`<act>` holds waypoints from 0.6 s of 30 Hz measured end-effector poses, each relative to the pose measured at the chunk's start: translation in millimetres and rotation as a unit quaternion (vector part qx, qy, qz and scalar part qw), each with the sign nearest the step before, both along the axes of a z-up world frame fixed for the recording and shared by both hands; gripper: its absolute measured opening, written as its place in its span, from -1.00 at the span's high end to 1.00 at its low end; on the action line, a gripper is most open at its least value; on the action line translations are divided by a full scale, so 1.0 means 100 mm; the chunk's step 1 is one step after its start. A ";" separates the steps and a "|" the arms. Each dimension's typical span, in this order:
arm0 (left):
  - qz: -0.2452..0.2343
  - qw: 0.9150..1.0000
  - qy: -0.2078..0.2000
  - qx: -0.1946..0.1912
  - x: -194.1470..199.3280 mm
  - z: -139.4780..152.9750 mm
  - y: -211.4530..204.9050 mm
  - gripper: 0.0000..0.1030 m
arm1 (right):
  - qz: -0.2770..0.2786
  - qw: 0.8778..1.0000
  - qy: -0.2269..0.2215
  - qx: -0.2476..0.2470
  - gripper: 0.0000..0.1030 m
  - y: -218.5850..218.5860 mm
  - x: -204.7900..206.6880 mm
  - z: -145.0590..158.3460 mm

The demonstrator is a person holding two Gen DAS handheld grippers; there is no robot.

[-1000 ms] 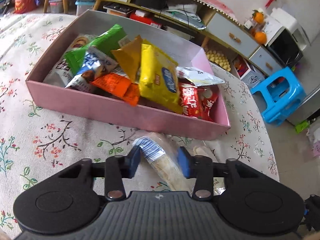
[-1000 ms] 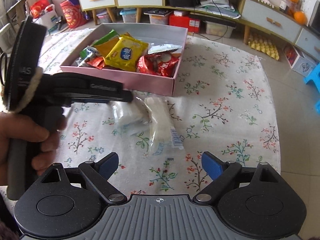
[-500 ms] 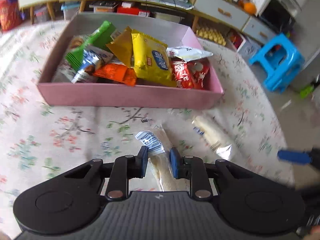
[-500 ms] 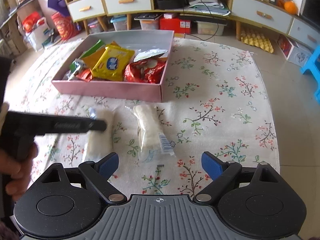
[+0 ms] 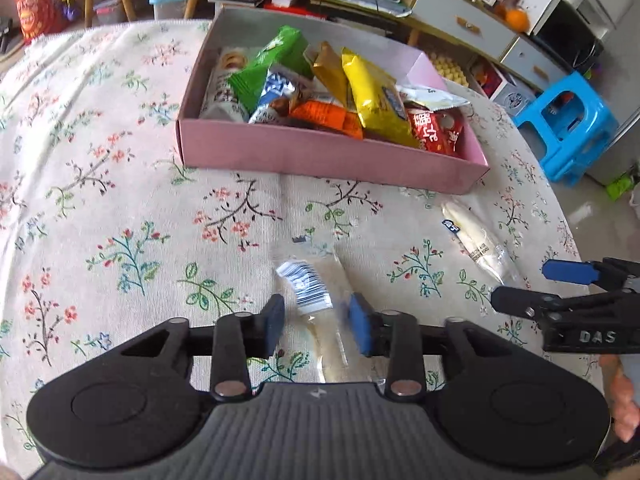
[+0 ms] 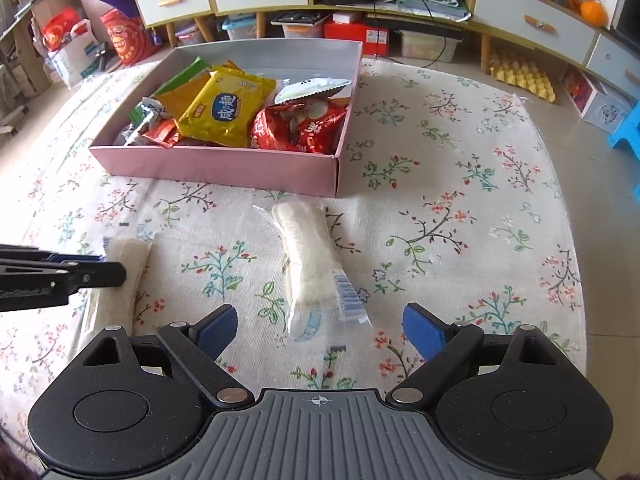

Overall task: Organize snacks
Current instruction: 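Grasp a clear-wrapped white snack with each gripper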

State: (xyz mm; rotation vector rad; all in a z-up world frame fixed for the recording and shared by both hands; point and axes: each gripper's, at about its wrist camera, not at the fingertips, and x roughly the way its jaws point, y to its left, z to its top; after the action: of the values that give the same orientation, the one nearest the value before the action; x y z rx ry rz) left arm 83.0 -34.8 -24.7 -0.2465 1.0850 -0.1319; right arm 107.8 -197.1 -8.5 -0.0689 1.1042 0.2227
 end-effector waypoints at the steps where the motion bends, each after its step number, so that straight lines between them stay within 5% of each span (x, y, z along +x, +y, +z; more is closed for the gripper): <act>1: -0.002 1.000 0.002 -0.006 0.00 0.00 0.00 0.07 | -0.004 1.000 -0.001 -0.002 -0.78 0.01 0.02 -0.02; 4: -0.009 1.000 0.001 0.000 -0.04 0.00 -0.10 -0.13 | -0.012 1.000 0.003 -0.008 -0.78 0.02 0.05 -0.08; 7: -0.023 0.999 -0.012 0.038 -0.09 -0.04 -0.25 -0.11 | -0.016 1.000 0.004 -0.010 -0.78 0.02 0.07 -0.12; 12: -0.031 0.996 -0.027 0.083 -0.13 -0.06 -0.32 0.12 | -0.026 1.000 0.007 -0.006 -0.78 0.04 0.11 -0.19; 18: -0.023 0.996 -0.029 0.083 -0.13 -0.04 -0.26 0.38 | -0.028 1.000 0.007 -0.007 -0.77 0.07 0.10 -0.26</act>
State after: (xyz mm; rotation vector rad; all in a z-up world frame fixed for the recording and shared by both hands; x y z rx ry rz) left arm 69.6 -61.2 -28.7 -0.0670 1.0374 -0.0886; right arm 118.3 -190.1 -34.9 -0.0480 1.1195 0.1649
